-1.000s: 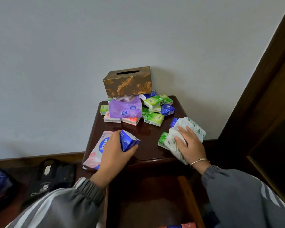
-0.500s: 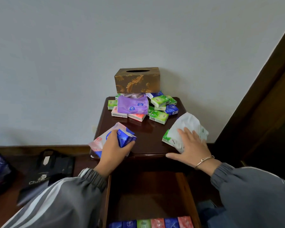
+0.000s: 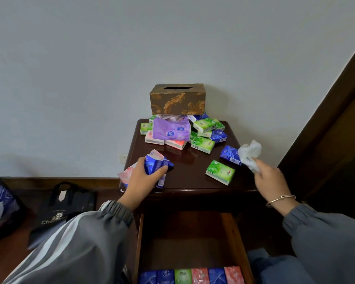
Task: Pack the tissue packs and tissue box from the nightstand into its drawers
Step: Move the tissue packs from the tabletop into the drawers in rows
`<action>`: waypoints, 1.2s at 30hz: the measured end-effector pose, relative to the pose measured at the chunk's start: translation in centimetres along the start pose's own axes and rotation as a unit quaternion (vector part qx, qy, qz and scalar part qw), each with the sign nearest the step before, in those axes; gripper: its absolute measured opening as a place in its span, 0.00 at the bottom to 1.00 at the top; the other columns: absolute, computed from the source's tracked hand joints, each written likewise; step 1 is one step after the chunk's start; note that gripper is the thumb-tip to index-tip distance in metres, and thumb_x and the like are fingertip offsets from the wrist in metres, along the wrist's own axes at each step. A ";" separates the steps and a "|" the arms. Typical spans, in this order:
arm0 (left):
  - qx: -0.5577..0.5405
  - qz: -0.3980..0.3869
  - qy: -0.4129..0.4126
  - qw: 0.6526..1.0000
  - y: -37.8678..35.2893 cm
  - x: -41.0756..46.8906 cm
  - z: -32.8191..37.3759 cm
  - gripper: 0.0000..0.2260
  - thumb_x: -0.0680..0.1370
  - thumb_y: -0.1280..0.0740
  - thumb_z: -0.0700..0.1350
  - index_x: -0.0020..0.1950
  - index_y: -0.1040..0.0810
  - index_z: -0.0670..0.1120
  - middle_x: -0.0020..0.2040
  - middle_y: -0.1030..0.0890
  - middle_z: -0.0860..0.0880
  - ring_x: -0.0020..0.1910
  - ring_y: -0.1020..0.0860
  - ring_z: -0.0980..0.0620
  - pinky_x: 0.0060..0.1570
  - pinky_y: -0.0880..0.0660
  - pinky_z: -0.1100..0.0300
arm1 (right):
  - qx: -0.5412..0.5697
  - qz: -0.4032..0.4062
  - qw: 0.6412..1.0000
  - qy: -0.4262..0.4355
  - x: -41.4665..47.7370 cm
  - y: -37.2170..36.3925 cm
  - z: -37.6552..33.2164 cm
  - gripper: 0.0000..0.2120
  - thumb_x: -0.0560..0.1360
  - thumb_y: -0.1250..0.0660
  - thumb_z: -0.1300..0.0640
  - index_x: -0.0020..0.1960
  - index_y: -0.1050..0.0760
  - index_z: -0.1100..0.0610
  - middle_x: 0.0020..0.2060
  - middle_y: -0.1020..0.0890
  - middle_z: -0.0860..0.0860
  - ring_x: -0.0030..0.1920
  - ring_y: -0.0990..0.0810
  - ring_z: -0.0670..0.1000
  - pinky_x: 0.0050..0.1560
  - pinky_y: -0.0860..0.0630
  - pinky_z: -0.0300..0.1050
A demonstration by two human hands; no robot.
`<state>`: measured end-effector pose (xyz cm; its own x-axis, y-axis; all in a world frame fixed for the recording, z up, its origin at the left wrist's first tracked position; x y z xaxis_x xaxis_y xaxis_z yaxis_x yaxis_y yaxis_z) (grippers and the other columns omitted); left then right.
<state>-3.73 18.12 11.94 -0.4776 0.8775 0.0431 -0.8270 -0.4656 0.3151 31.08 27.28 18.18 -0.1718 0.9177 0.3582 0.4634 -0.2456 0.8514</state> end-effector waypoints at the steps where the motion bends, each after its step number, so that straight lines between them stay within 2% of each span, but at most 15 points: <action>1: -0.027 0.020 -0.006 0.999 0.7 0.0 0.3 0.16 0.71 0.26 0.53 0.53 0.28 0.51 0.44 0.22 0.58 0.40 0.23 0.65 0.33 0.29 0.73 | 0.012 0.040 0.999 0.006 0.0 1.7 -0.8 0.23 0.71 0.40 0.73 0.64 0.26 0.61 0.39 0.19 0.67 0.40 0.21 0.68 0.38 0.27 0.52; 4: -0.103 0.085 -0.019 0.991 3.4 -0.1 1.2 0.11 0.72 0.26 0.50 0.47 0.27 0.53 0.43 0.21 0.55 0.36 0.21 0.67 0.31 0.29 0.76 | 0.034 0.131 0.988 0.071 -0.4 5.0 -5.4 0.23 0.67 0.39 0.74 0.60 0.23 0.63 0.30 0.21 0.63 0.28 0.24 0.61 0.31 0.32 0.46; 6: -0.114 0.124 -0.031 0.985 5.3 -0.2 1.5 0.10 0.72 0.27 0.48 0.46 0.28 0.52 0.40 0.22 0.54 0.32 0.23 0.71 0.29 0.31 0.78 | 0.043 0.129 0.977 0.163 -0.7 4.6 -10.3 0.20 0.64 0.39 0.72 0.54 0.22 0.64 0.30 0.21 0.59 0.27 0.25 0.55 0.29 0.34 0.41; 7: -0.112 0.138 -0.033 0.984 6.1 -0.4 1.5 0.11 0.73 0.27 0.48 0.47 0.28 0.50 0.40 0.22 0.54 0.31 0.24 0.72 0.29 0.31 0.78 | 0.045 0.111 0.970 0.212 -1.0 3.6 -12.9 0.17 0.63 0.38 0.71 0.50 0.22 0.65 0.33 0.20 0.59 0.29 0.22 0.56 0.29 0.33 0.43; 9: -0.110 0.154 -0.031 0.981 7.2 -0.8 1.3 0.13 0.73 0.27 0.48 0.50 0.28 0.47 0.41 0.23 0.54 0.32 0.24 0.71 0.31 0.30 0.76 | 0.042 0.059 0.946 0.315 -1.7 0.4 -17.7 0.15 0.60 0.36 0.71 0.46 0.22 0.65 0.41 0.17 0.61 0.39 0.17 0.59 0.39 0.26 0.47; 11: -0.112 0.154 -0.026 0.981 7.8 -1.4 1.0 0.12 0.73 0.27 0.50 0.50 0.28 0.49 0.41 0.22 0.54 0.33 0.23 0.68 0.34 0.28 0.70 | -0.003 -0.019 0.912 0.409 -2.7 -4.3 -21.2 0.17 0.63 0.34 0.70 0.51 0.22 0.63 0.52 0.18 0.60 0.53 0.19 0.59 0.51 0.22 0.49; 12: -0.113 0.151 -0.026 0.982 7.9 -1.6 1.2 0.11 0.73 0.28 0.51 0.48 0.28 0.52 0.41 0.22 0.55 0.33 0.22 0.67 0.34 0.28 0.67 | -0.047 -0.073 0.900 0.427 -2.9 -7.2 -22.0 0.17 0.68 0.35 0.67 0.56 0.23 0.61 0.60 0.21 0.58 0.62 0.24 0.58 0.59 0.26 0.51; 15: -0.117 0.135 -0.043 0.983 7.7 -1.9 2.4 0.10 0.73 0.28 0.52 0.47 0.28 0.55 0.41 0.21 0.54 0.34 0.20 0.64 0.31 0.26 0.68 | -0.124 -0.214 0.901 0.356 -2.4 -13.6 -20.2 0.23 0.76 0.39 0.45 0.66 0.32 0.55 0.75 0.41 0.51 0.76 0.47 0.53 0.71 0.46 0.54; 17: -0.112 0.098 -0.059 0.987 6.4 -1.6 3.6 0.11 0.72 0.27 0.53 0.48 0.27 0.55 0.42 0.19 0.54 0.36 0.19 0.62 0.32 0.25 0.68 | -0.104 -0.258 0.906 0.319 -2.7 -15.1 -18.7 0.37 0.69 0.39 0.30 0.68 0.36 0.54 0.77 0.49 0.49 0.77 0.56 0.52 0.73 0.54 0.60; 20: -0.080 0.021 -0.074 0.994 2.5 -1.0 4.9 0.14 0.71 0.27 0.52 0.52 0.27 0.54 0.45 0.19 0.55 0.40 0.19 0.63 0.34 0.25 0.69 | -0.068 -0.241 0.916 0.314 -3.0 -13.7 -16.9 0.51 0.61 0.42 0.23 0.75 0.51 0.46 0.77 0.52 0.46 0.76 0.60 0.51 0.72 0.59 0.60; 22: -0.045 -0.004 -0.061 0.997 0.0 -0.4 4.5 0.16 0.71 0.26 0.53 0.54 0.29 0.53 0.47 0.20 0.57 0.44 0.20 0.61 0.39 0.24 0.66 | -0.069 -0.183 0.938 0.285 -2.3 -11.5 -14.6 0.46 0.65 0.42 0.25 0.76 0.52 0.44 0.76 0.45 0.46 0.76 0.52 0.50 0.74 0.52 0.58; 25: 0.053 -0.035 -0.038 0.997 -2.6 0.4 2.9 0.19 0.71 0.27 0.55 0.55 0.31 0.51 0.48 0.22 0.57 0.48 0.22 0.56 0.45 0.26 0.61 | -0.088 -0.079 0.979 0.164 -0.1 -7.6 -8.7 0.35 0.71 0.37 0.35 0.72 0.37 0.50 0.70 0.32 0.50 0.71 0.36 0.53 0.68 0.36 0.51; 27: 0.131 -0.053 -0.042 0.989 -3.8 0.6 2.2 0.21 0.71 0.27 0.57 0.56 0.32 0.51 0.50 0.23 0.54 0.48 0.23 0.53 0.46 0.28 0.58 | -0.133 -0.100 0.983 0.073 0.7 -7.3 -4.9 0.33 0.71 0.36 0.37 0.71 0.37 0.52 0.67 0.30 0.51 0.66 0.31 0.54 0.62 0.30 0.50; 32: 0.155 -0.046 -0.024 0.987 -3.8 1.0 1.3 0.25 0.71 0.29 0.60 0.61 0.34 0.52 0.52 0.26 0.55 0.50 0.25 0.53 0.47 0.27 0.58 | -0.131 -0.181 0.975 0.015 1.0 -9.3 -2.9 0.27 0.72 0.35 0.45 0.67 0.36 0.53 0.61 0.26 0.55 0.58 0.26 0.59 0.54 0.27 0.50; 36: 0.106 -0.070 0.012 0.992 -3.4 1.6 0.0 0.27 0.70 0.29 0.62 0.63 0.33 0.52 0.55 0.23 0.54 0.50 0.22 0.55 0.49 0.24 0.57 | -0.056 -0.100 0.993 0.026 3.8 -7.2 -4.7 0.27 0.69 0.32 0.48 0.66 0.33 0.53 0.56 0.24 0.55 0.56 0.25 0.59 0.51 0.26 0.50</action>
<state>-1.63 21.10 10.97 -0.3719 0.9275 -0.0364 -0.8056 -0.3030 0.5091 22.96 31.07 15.21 -0.2977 0.9348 0.1939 0.3170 -0.0948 0.9437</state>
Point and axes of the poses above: each hand's wrist, its own x-axis towards the middle knuckle, its own y-axis out of the back of the hand, z = x × y, the point moved 10 cm from there along x, towards the middle knuckle
